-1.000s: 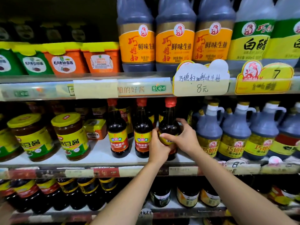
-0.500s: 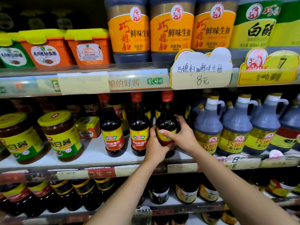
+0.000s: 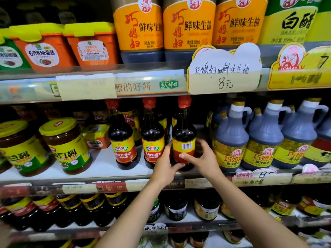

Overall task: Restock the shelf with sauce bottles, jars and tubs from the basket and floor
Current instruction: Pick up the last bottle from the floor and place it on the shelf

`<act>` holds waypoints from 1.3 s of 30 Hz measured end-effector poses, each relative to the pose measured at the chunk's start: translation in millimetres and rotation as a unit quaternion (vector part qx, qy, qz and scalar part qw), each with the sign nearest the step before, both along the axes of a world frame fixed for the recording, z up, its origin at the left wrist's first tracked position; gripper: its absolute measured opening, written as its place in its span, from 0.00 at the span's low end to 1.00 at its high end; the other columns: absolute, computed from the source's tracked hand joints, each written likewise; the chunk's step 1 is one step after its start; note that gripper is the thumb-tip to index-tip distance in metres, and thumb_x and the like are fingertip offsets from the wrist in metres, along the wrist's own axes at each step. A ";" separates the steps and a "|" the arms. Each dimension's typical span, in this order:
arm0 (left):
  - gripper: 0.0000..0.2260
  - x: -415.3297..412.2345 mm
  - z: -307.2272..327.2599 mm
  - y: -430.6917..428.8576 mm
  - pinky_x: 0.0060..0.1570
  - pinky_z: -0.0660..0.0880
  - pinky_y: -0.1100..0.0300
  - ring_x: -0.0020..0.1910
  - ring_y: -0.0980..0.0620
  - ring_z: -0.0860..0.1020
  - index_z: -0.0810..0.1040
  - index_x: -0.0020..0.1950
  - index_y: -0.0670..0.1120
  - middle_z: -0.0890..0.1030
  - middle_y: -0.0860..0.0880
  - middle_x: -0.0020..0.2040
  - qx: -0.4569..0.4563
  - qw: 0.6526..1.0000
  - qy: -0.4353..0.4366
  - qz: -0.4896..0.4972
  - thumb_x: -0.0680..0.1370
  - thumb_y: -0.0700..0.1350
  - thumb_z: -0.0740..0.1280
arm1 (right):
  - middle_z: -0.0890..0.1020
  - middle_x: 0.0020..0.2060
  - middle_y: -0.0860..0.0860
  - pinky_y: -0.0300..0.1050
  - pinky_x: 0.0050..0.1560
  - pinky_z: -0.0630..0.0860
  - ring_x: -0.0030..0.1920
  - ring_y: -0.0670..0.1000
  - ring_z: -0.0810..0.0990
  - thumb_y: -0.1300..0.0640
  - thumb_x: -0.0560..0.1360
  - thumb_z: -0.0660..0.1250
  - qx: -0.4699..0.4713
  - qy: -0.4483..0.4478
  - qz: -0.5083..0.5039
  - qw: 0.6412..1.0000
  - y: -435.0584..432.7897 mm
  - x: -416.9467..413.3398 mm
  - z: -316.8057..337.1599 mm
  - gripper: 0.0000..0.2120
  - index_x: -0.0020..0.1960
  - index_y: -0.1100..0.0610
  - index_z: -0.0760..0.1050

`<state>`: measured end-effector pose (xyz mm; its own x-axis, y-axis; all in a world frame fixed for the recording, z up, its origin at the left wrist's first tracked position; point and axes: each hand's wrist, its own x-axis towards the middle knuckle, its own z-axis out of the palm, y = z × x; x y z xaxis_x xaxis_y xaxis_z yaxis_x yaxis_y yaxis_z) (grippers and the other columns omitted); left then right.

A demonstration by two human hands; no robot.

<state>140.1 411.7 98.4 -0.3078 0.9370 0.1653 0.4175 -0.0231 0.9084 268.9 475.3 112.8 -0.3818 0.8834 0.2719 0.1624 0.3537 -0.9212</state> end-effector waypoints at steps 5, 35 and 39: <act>0.30 8.4 -6.1 4.5 0.60 0.74 0.49 0.59 0.53 0.76 0.69 0.65 0.51 0.79 0.51 0.59 0.033 0.997 -0.004 0.075 0.66 0.42 0.76 | 0.76 0.57 0.49 0.39 0.56 0.72 0.58 0.47 0.75 0.55 0.70 0.71 -0.015 -0.009 0.044 0.999 3.7 4.7 -3.3 0.29 0.68 0.55 0.65; 0.24 8.0 -10.5 -1.3 0.59 0.74 0.49 0.61 0.52 0.75 0.61 0.64 0.54 0.75 0.52 0.63 -0.022 0.991 0.117 0.063 0.73 0.48 0.70 | 0.76 0.59 0.49 0.43 0.63 0.71 0.60 0.45 0.75 0.56 0.70 0.71 -0.058 0.002 0.094 0.994 11.6 5.8 -5.8 0.30 0.68 0.54 0.64; 0.26 12.5 -8.5 -4.2 0.56 0.75 0.50 0.60 0.53 0.75 0.64 0.63 0.53 0.75 0.55 0.61 0.007 0.986 0.140 0.093 0.70 0.53 0.72 | 0.77 0.57 0.43 0.36 0.59 0.73 0.57 0.38 0.76 0.53 0.69 0.71 -0.053 0.006 0.099 0.994 8.3 9.6 -5.6 0.28 0.66 0.51 0.65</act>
<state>152.6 407.5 89.9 -0.4154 0.8651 0.2812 0.6496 0.0657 0.7575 278.5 483.6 107.2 -0.5486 0.8151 0.1861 0.0880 0.2777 -0.9566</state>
